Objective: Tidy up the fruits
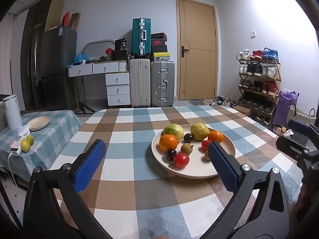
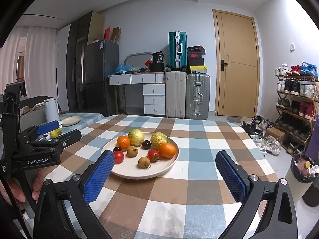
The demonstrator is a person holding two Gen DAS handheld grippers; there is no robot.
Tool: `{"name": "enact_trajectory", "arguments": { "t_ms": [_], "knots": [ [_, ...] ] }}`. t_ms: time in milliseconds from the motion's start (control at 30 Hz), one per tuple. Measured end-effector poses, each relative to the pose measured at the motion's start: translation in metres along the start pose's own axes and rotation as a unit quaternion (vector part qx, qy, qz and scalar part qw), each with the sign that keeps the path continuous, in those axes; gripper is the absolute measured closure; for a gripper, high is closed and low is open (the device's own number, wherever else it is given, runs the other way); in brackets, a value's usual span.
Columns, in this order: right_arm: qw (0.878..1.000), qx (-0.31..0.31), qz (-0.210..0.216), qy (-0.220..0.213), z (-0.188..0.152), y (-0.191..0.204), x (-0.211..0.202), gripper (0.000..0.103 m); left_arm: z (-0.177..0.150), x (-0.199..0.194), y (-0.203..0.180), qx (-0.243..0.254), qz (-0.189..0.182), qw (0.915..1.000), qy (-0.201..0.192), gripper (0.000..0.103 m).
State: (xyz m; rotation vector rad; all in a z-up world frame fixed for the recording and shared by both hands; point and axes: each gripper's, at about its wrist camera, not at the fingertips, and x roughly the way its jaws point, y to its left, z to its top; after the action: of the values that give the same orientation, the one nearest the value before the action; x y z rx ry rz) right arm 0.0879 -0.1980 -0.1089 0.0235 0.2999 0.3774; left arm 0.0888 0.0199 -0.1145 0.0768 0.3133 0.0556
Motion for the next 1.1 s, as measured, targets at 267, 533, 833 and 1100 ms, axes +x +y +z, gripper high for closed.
{"name": "enact_trajectory", "arguments": {
  "t_ms": [267,533,833,1100],
  "knots": [
    [1.000,0.000,0.000,0.000,-0.0002,-0.0001,0.0002,0.000,-0.0008,0.0007,0.0015,-0.005,0.007,1.0000,0.003,0.001],
    [1.000,0.000,0.000,0.000,-0.0003,-0.0001,0.0001,0.000,-0.0018,0.0025,0.0039,-0.003,0.008,1.0000,0.001,0.001],
    [1.000,0.000,0.000,0.000,-0.0004,-0.0001,0.0001,0.000,-0.0018,0.0025,0.0041,-0.003,0.008,1.0000,0.001,0.001],
    [1.000,0.000,0.000,0.000,-0.0005,-0.0002,0.0002,0.000,-0.0018,0.0026,0.0045,-0.003,0.008,1.0000,0.001,0.001]
  ]
}}
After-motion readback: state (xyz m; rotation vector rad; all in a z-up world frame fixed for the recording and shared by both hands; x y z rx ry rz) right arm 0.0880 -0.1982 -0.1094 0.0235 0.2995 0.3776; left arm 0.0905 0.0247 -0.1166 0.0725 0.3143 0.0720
